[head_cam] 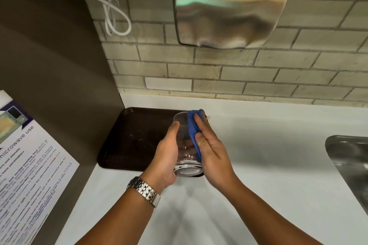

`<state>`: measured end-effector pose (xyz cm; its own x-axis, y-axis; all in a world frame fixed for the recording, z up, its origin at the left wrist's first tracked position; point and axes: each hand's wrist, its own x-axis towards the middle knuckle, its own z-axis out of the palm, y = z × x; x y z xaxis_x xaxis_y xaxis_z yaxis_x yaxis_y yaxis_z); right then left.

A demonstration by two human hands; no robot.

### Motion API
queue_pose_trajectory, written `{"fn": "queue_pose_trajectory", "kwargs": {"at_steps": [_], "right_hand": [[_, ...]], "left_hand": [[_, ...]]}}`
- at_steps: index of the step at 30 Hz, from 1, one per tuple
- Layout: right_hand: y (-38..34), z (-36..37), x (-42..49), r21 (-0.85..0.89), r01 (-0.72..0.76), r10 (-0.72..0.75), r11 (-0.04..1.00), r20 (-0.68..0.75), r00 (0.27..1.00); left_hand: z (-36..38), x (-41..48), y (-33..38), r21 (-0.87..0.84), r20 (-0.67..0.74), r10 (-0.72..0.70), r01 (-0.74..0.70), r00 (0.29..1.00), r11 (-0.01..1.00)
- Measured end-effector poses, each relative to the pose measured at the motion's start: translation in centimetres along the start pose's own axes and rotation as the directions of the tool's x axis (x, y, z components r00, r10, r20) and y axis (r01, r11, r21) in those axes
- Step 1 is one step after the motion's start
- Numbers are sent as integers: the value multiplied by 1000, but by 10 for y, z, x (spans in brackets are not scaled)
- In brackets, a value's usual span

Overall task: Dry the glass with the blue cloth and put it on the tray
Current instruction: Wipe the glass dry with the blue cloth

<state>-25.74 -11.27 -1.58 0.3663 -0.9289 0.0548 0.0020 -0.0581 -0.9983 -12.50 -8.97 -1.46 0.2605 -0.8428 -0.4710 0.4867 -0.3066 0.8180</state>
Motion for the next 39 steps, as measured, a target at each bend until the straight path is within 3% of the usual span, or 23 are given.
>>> {"fn": "queue_pose_trajectory", "kwargs": {"at_steps": [4, 10, 13, 15, 19, 24, 29, 34, 36, 39], "right_hand": [[-5, -2, 6, 98, -117, 117, 988, -2, 993], [2, 1, -2, -97, 52, -49, 994, 25, 998], [3, -4, 6, 48, -76, 77, 996, -8, 997], [2, -4, 5, 57, -111, 111, 992, 3, 994], [-1, 2, -9, -62, 14, -13, 998, 11, 1000], [0, -4, 0, 124, -120, 125, 985, -32, 992], [0, 3, -9, -132, 89, -88, 987, 15, 996], [-1, -5, 4, 156, -153, 164, 976, -59, 985], [-3, -3, -1, 84, -149, 152, 985, -29, 988], [-1, 4, -13, -103, -7, 6, 995, -10, 1000]], "left_hand": [[4, -1, -2, 1, 42, 7, -7, 999, 1000], [-4, 0, -1, 9, 48, 28, -28, 998, 1000], [-3, 0, -2, -3, 42, 4, -3, 999, 1000], [-2, 1, -4, 19, 22, 0, 0, 1000, 1000], [-2, 2, -2, 27, 16, 29, -30, 999, 999], [0, 5, -2, 16, 10, -8, 8, 1000, 1000], [-2, 7, -3, 13, -15, 3, -3, 1000, 1000], [1, 8, -8, 26, -36, -32, 33, 999, 999], [1, 9, -10, 5, -55, -42, 43, 998, 999], [-1, 8, -7, -14, -22, -41, 41, 999, 999]]}}
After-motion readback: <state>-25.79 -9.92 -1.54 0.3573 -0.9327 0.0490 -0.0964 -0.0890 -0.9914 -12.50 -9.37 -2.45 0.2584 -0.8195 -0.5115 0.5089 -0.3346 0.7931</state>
